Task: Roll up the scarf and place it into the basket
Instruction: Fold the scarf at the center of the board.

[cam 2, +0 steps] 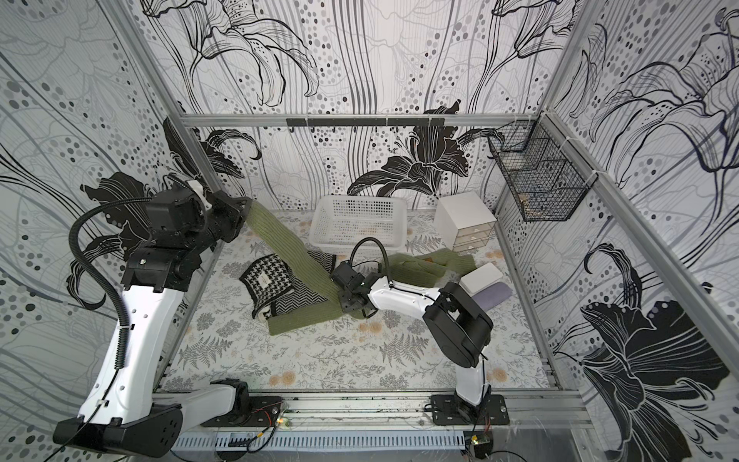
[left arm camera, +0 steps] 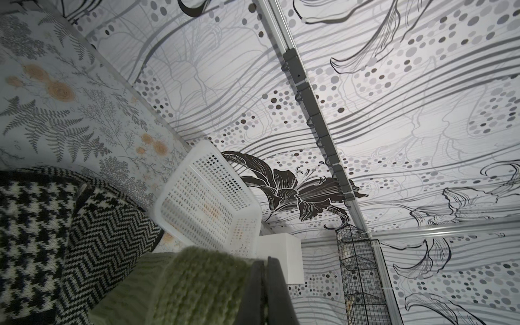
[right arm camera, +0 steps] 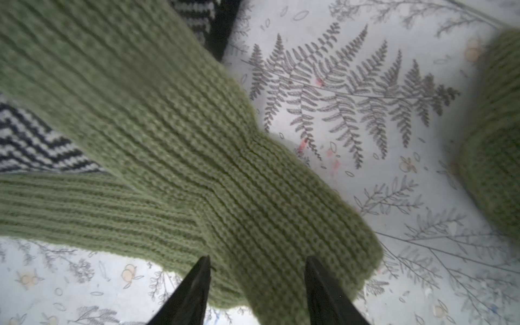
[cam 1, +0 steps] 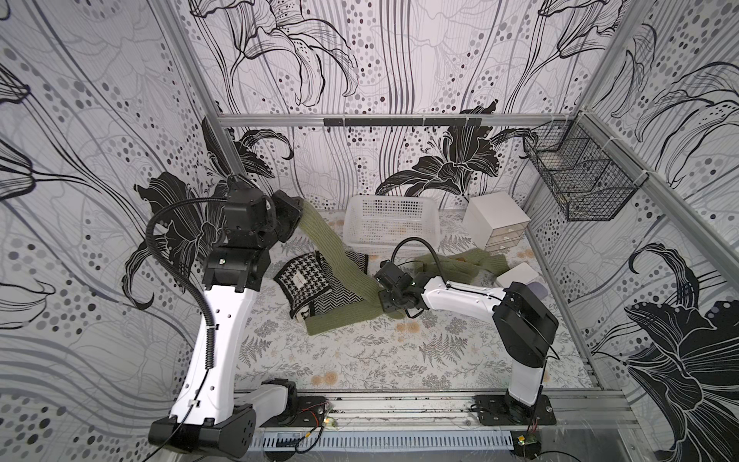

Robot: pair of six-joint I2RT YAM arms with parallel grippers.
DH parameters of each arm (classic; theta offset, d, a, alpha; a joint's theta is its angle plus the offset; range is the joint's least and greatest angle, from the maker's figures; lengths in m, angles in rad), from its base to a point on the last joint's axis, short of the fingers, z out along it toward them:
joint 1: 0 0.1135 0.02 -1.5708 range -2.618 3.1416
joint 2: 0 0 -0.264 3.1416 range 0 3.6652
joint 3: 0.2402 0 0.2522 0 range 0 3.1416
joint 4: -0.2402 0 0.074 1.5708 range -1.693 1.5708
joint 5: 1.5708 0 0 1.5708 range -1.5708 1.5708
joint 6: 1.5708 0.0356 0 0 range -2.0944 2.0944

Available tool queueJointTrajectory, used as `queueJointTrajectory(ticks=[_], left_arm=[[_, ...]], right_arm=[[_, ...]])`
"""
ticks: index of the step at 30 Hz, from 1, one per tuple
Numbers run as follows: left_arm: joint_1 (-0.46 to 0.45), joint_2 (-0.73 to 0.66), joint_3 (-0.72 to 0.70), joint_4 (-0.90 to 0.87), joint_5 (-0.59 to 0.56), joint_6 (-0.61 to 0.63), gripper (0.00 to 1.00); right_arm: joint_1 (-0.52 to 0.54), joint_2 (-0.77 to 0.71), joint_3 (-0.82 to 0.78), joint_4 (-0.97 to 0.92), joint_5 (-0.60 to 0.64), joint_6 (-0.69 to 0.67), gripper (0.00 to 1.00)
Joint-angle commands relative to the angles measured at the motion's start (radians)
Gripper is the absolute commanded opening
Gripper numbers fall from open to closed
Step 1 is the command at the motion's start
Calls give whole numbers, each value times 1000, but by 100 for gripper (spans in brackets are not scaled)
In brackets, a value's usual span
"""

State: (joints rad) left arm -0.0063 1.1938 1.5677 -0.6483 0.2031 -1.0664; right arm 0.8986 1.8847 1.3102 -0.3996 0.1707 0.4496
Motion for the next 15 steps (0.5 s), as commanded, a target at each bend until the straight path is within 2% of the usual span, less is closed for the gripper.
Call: queueJointTrajectory(ticks=[1,5,12,15], left_arm=[[54,-9,-3,37,81,14,0],[103,6,0,42,135,15,0],[160,38,32,52,209,18,0],[180,40,43,56,228,13,0]], right_arm=[[11,39,48,41,-42,-50,60],[41,87,94,44,-27,-85,65],[57,139,117,70,-31,-80,68],[69,173,141,72,22,-90,69]])
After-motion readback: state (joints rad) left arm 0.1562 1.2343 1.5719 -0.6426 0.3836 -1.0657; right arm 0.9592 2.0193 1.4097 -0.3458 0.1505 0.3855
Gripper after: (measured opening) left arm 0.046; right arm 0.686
